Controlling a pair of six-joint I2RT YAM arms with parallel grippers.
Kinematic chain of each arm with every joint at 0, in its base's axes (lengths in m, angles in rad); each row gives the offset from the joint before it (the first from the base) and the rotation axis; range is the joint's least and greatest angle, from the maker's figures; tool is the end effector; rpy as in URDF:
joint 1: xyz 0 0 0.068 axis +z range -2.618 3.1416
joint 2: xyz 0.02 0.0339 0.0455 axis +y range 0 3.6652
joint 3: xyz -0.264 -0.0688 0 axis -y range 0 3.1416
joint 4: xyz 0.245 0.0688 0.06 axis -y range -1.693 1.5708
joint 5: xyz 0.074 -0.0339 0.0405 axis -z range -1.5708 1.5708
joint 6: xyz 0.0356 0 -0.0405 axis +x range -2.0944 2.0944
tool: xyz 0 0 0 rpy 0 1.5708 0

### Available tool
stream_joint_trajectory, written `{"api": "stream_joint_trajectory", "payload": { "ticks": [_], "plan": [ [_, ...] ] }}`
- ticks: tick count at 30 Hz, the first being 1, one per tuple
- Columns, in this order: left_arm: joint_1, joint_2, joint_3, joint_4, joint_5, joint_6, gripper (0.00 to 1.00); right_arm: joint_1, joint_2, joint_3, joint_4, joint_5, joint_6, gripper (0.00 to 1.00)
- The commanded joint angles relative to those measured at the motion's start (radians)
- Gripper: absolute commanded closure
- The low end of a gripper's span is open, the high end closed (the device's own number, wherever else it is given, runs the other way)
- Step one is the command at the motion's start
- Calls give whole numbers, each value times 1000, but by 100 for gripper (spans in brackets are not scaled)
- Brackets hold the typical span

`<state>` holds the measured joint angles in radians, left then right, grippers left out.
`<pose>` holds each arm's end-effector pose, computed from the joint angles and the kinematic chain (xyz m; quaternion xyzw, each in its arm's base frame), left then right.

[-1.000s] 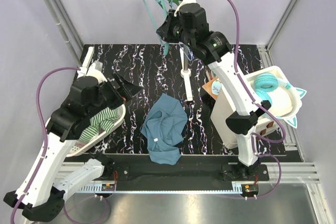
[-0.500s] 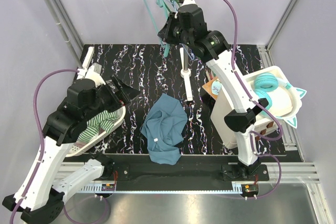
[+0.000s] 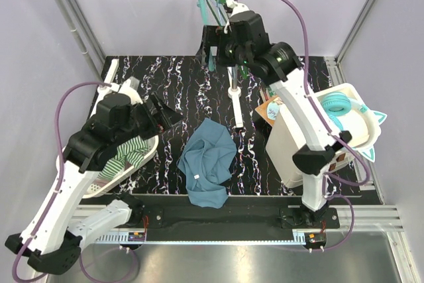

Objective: Remove the tank top from the hanger

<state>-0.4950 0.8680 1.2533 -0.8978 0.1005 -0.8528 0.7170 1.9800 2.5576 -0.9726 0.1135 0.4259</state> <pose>0.1296 -0.0740 0.4090 -0.1285 0.8529 -0.3485 0.3669 0.3030 0.2588 0.4977 -0.0894 0.8265 0.2598 0.4913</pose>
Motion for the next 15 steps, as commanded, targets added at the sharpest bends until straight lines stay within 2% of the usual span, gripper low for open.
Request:
{"api": "stream_joint_trajectory", "payload": {
  "ticks": [1, 4, 6, 8, 11, 15],
  "plan": [
    [-52, 45, 75, 17, -27, 52, 11, 39, -176, -56, -53, 15, -85, 0],
    [-141, 91, 98, 17, -128, 66, 11, 41, -266, -134, -69, 6, -96, 0],
    [-246, 132, 115, 7, -192, 80, 8, 41, -345, -194, -67, -37, -105, 0],
    [-371, 201, 138, -27, -324, 106, 6, 39, -432, -264, -48, -110, -116, 0],
    [-471, 285, 164, -52, -390, 171, 3, 41, -573, -399, -12, -195, -110, 0],
    [-487, 448, 150, -58, -381, 247, 1, 39, -789, -611, 40, -178, -66, 0]
  ]
}}
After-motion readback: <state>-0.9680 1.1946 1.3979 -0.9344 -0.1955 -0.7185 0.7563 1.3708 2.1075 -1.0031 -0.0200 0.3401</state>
